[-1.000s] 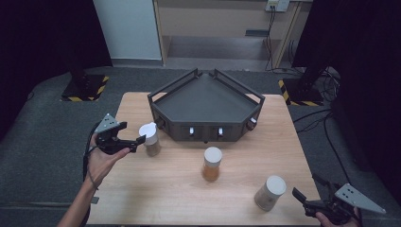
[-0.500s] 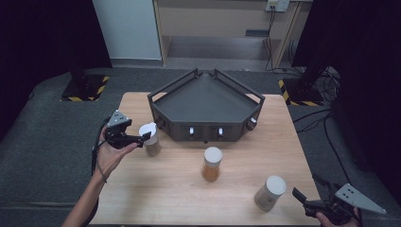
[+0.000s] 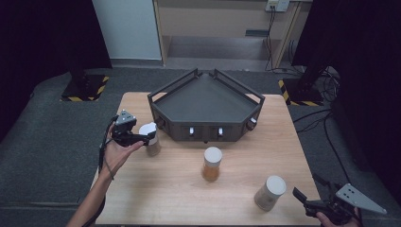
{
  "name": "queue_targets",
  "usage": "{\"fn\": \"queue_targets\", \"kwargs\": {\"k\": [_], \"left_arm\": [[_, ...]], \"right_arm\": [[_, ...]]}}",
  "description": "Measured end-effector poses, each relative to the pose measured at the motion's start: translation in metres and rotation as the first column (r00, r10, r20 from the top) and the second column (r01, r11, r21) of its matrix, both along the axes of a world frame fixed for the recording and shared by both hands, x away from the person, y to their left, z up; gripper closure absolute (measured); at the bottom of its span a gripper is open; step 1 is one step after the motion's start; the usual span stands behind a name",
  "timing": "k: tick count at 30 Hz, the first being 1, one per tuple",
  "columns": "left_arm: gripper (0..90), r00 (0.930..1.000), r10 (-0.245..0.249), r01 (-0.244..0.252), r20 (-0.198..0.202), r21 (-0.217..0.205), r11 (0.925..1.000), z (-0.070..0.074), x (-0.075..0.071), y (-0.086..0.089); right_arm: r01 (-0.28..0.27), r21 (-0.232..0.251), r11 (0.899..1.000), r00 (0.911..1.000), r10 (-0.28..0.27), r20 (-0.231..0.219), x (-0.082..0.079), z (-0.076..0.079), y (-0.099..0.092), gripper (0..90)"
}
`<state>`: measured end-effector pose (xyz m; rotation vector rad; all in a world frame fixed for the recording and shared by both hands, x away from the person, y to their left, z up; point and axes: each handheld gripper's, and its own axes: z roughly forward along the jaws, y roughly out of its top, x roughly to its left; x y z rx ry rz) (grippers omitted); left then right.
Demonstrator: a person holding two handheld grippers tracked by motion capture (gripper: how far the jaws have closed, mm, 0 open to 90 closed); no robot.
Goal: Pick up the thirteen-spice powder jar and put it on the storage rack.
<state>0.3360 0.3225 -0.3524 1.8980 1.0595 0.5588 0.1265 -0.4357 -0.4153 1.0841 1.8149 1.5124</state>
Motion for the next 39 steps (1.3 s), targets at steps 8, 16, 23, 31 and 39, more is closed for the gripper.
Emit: {"fn": "queue_targets", "kwargs": {"k": [8,16,23,31,39], "left_arm": [[4.8,0.9996,0.022,-0.022,-0.018,0.005,0.9998,-0.007,0.005,-0.006],[6.5,0.9991,0.031,-0.031,-0.028,0.015,0.9994,-0.014,0.007,-0.011],[9.1,0.9990,0.034,-0.034,-0.030,0.019,0.9993,-0.019,0.008,-0.014],[12.9,0.9988,0.037,-0.036,-0.032,0.037,0.9986,-0.022,0.009,-0.020],[27.8,0.9994,0.032,-0.032,-0.014,0.034,0.9989,-0.025,0.007,-0.018]], "right_arm": [[0.001,-0.001,1.000,1.0000,-0.001,-0.001,0.000,0.000,0.000,4.6],[0.002,0.000,1.000,1.0000,-0.002,-0.001,0.000,0.000,0.000,4.6],[0.001,-0.002,1.000,1.0000,-0.001,0.000,0.000,0.000,0.000,4.6],[0.002,-0.001,1.000,1.0000,-0.002,0.000,0.000,0.000,0.000,4.6],[0.002,-0.001,1.000,1.0000,-0.002,-0.001,0.000,0.000,0.000,4.6]]}}
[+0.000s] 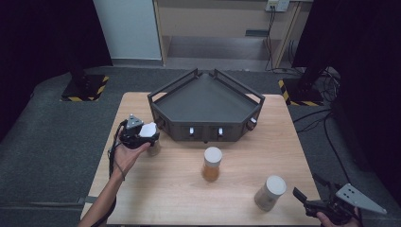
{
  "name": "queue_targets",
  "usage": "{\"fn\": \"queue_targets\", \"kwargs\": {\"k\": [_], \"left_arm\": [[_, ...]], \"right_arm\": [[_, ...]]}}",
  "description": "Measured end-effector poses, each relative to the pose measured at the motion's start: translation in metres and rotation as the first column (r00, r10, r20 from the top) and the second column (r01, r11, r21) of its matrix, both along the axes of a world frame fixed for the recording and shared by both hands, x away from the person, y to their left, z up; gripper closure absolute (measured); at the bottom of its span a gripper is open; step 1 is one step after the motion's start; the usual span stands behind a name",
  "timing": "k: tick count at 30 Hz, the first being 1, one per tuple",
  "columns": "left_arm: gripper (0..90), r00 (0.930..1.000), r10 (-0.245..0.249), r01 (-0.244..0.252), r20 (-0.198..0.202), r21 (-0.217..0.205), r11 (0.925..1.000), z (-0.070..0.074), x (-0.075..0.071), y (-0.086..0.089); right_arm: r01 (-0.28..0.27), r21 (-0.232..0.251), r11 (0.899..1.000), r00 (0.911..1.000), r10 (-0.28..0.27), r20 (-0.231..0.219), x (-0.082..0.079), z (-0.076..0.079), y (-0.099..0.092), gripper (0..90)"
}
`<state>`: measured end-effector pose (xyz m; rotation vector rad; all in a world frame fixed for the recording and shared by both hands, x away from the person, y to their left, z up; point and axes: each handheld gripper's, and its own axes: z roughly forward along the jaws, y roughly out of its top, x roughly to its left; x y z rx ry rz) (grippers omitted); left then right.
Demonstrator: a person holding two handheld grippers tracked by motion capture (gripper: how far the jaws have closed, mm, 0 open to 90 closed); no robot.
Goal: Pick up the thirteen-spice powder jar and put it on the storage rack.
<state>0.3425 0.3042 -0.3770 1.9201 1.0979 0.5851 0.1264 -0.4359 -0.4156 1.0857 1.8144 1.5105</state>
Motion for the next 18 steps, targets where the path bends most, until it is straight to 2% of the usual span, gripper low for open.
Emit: {"fn": "queue_targets", "kwargs": {"k": [1,9,11,18], "left_arm": [[30.0,1.0000,-0.005,0.005,0.000,0.002,1.0000,0.0004,0.0002,0.0001],[30.5,1.0000,0.000,0.000,0.007,-0.004,1.0000,-0.0010,-0.0022,0.0002],[30.5,0.9999,-0.014,0.014,0.006,0.007,0.9999,0.0005,-0.0020,0.0009],[30.6,0.9993,-0.037,0.037,0.006,0.004,0.9993,0.0018,-0.0025,0.0034]], "right_arm": [[0.000,0.000,1.000,1.0000,0.000,0.000,-0.0001,0.0001,0.0001,4.6],[0.002,-0.001,1.000,1.0000,-0.002,0.000,-0.0002,0.0002,0.0003,4.6],[0.001,-0.001,1.000,1.0000,-0.001,-0.002,0.0000,0.0003,0.0003,4.7],[0.002,-0.001,1.000,1.0000,-0.002,0.001,0.0001,-0.0001,0.0002,4.7]]}}
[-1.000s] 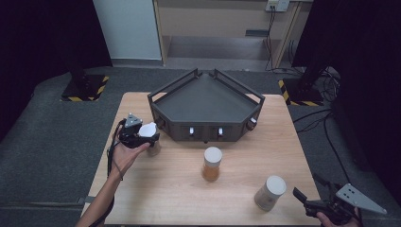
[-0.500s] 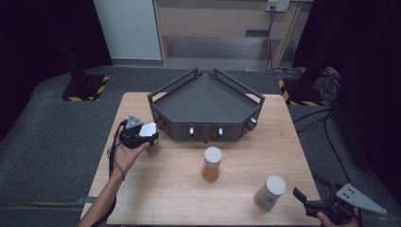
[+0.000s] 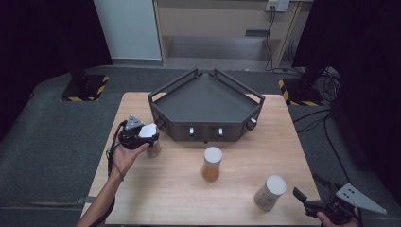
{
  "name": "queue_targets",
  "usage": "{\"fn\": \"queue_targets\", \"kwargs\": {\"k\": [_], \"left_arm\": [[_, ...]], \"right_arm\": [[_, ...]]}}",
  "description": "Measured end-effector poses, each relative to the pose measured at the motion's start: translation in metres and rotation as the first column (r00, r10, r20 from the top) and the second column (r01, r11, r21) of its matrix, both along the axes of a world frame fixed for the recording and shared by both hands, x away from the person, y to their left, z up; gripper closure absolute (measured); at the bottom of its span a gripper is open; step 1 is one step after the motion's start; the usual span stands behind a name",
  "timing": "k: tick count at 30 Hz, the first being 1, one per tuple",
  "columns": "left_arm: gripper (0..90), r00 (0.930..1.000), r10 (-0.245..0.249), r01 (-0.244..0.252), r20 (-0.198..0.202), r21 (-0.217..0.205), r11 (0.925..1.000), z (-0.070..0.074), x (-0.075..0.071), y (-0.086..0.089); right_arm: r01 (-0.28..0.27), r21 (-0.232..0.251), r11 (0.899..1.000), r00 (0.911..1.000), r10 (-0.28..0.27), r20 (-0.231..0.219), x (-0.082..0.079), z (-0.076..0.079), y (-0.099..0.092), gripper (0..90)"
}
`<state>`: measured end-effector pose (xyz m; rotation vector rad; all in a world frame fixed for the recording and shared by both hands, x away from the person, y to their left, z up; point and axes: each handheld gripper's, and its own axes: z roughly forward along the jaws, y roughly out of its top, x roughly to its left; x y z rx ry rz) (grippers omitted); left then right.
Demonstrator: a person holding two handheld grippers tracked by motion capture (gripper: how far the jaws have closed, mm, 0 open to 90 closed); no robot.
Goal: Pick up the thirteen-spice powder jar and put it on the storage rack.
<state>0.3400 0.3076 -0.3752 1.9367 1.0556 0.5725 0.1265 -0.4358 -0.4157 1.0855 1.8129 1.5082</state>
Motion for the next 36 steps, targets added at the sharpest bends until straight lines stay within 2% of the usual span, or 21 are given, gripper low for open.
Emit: {"fn": "queue_targets", "kwargs": {"k": [5,9,10,11,12,13,15,20,27,33,36], "left_arm": [[30.6,0.9990,-0.046,0.046,0.000,-0.027,0.9986,0.007,0.001,0.005],[30.6,0.9956,-0.093,0.093,0.005,-0.010,0.9956,0.017,0.002,0.004],[30.6,0.9926,-0.121,0.121,0.004,-0.005,0.9926,0.022,0.002,0.003],[30.6,0.9926,-0.121,0.121,0.004,-0.005,0.9926,0.022,0.002,0.003],[30.6,0.9889,-0.149,0.149,0.004,0.000,0.9889,0.026,0.003,0.003],[30.6,0.9889,-0.149,0.149,0.004,0.000,0.9889,0.026,0.003,0.003],[30.6,0.9834,-0.181,0.181,0.009,0.018,0.9834,0.033,0.002,0.001],[30.6,0.9730,-0.231,0.230,0.007,0.031,0.9726,0.044,0.005,0.000],[30.6,0.9606,-0.278,0.278,-0.002,0.040,0.9598,0.056,0.009,-0.002],[30.6,0.9427,-0.333,0.334,-0.027,0.052,0.9413,0.068,0.015,-0.007],[30.6,0.9340,-0.356,0.357,-0.026,0.053,0.9325,0.073,0.017,-0.008]], "right_arm": [[0.000,0.000,1.000,1.0000,0.000,-0.002,0.000,0.000,0.000,4.7],[0.001,0.001,1.000,1.0000,-0.001,-0.007,0.000,0.000,0.000,4.7],[0.001,-0.001,1.000,1.0000,-0.001,-0.008,0.001,0.001,0.000,4.6],[0.001,0.000,1.000,1.0000,-0.001,-0.010,0.001,0.001,0.000,4.6],[0.001,0.000,1.000,1.0000,-0.001,-0.009,0.001,0.001,0.000,4.6],[0.001,0.000,1.000,1.0000,-0.001,-0.008,0.000,0.001,0.000,4.6],[0.002,0.001,1.000,1.0000,-0.002,-0.008,0.000,0.001,0.000,4.6],[0.001,0.000,1.000,0.9999,-0.001,-0.010,0.001,0.001,0.001,4.6],[0.002,0.000,1.000,1.0000,-0.002,-0.009,0.001,0.001,0.000,4.6],[0.004,0.000,1.000,1.0000,-0.004,-0.009,0.001,0.000,0.000,4.6],[0.003,0.001,1.000,0.9999,-0.003,-0.010,0.000,0.001,0.000,4.6]]}}
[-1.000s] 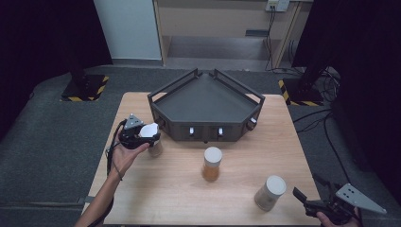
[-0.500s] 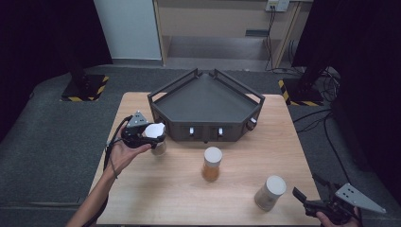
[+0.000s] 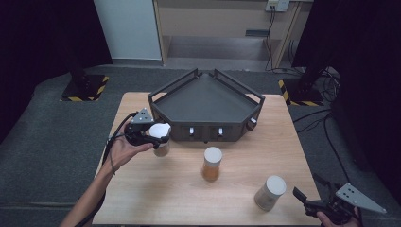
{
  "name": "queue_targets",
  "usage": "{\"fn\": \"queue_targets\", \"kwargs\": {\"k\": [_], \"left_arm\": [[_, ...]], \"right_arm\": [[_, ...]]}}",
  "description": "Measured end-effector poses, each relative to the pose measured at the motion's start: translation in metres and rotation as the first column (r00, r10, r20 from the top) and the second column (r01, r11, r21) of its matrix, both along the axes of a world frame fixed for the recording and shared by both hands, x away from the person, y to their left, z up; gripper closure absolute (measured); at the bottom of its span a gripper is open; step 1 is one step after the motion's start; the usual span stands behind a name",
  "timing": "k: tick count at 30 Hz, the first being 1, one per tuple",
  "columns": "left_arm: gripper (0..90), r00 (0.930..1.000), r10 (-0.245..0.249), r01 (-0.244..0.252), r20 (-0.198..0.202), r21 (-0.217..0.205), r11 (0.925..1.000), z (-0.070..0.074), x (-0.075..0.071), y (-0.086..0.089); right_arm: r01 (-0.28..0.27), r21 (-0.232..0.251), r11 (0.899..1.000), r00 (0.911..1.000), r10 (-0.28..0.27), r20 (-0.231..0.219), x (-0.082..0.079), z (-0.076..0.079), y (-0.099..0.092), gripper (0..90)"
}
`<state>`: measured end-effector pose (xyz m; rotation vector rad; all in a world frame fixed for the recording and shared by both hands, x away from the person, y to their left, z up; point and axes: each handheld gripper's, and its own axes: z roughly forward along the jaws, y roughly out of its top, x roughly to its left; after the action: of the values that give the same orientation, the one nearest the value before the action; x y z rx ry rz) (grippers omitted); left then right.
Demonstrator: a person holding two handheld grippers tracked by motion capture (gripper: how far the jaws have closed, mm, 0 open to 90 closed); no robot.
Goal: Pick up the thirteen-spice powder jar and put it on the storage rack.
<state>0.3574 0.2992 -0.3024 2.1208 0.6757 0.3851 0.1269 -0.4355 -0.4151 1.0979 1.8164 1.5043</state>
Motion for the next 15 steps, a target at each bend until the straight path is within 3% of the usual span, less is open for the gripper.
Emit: {"fn": "queue_targets", "kwargs": {"k": [7,15], "left_arm": [[30.6,0.9990,-0.044,0.044,0.004,-0.004,0.9990,0.014,0.005,-0.006],[30.6,0.9985,-0.054,0.054,0.006,-0.003,0.9986,0.025,0.011,-0.010]], "right_arm": [[0.001,-0.001,1.000,1.0000,-0.001,-0.001,0.000,0.000,0.000,4.6],[0.000,0.000,1.000,1.0000,0.000,0.000,0.000,0.000,0.000,4.6]]}}
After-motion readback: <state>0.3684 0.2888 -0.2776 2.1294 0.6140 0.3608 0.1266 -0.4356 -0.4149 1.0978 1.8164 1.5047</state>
